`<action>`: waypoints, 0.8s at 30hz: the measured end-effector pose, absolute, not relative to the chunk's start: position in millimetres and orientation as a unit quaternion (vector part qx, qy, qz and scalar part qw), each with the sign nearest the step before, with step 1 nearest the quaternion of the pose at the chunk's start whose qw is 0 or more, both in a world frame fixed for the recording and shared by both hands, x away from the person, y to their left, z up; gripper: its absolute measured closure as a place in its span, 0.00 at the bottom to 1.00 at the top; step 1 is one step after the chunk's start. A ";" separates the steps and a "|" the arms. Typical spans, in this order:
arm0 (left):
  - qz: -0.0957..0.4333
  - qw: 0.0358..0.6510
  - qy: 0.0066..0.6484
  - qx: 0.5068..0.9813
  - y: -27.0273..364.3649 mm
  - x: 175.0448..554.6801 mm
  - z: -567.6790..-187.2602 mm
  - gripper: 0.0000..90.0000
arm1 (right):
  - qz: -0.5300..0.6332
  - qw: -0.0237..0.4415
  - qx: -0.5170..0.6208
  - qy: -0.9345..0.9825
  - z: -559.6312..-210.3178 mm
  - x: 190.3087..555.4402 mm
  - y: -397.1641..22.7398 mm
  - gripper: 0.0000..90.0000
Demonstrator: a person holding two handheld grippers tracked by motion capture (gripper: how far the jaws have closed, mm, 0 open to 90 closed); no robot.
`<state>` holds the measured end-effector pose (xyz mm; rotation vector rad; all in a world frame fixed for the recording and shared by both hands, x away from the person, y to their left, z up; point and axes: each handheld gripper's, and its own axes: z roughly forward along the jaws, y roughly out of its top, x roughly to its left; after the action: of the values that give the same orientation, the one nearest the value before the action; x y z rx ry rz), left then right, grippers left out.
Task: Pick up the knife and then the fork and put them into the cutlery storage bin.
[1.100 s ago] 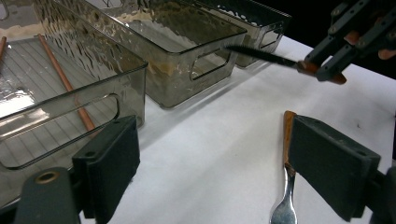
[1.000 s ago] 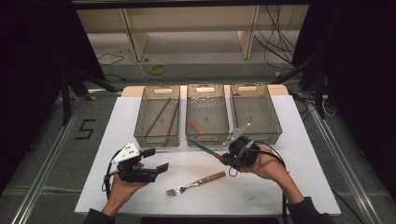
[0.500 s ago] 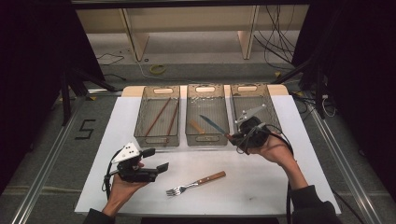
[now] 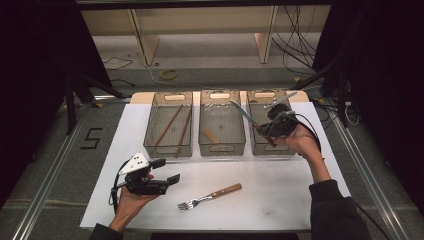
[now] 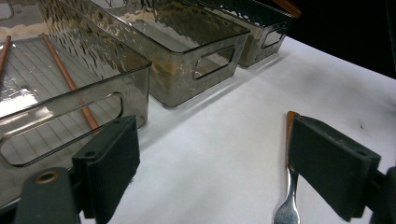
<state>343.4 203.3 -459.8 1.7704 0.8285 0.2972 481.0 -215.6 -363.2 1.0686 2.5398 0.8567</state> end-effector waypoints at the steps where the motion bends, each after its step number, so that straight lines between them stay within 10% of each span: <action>1: 0.126 0.550 0.350 0.748 203.1 343.3 -459.8 0.18 | 0.293 0.131 0.373 0.871 -362.2 483.4 -217.0 0.86; 24: 0.124 0.551 0.351 0.747 204.3 343.9 -460.0 0.18 | 0.263 0.155 0.459 0.835 -371.6 524.2 -241.9 0.86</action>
<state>343.9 204.3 -460.0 1.7665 0.8310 0.2943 524.2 -241.9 -371.6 1.3146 2.3920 0.7527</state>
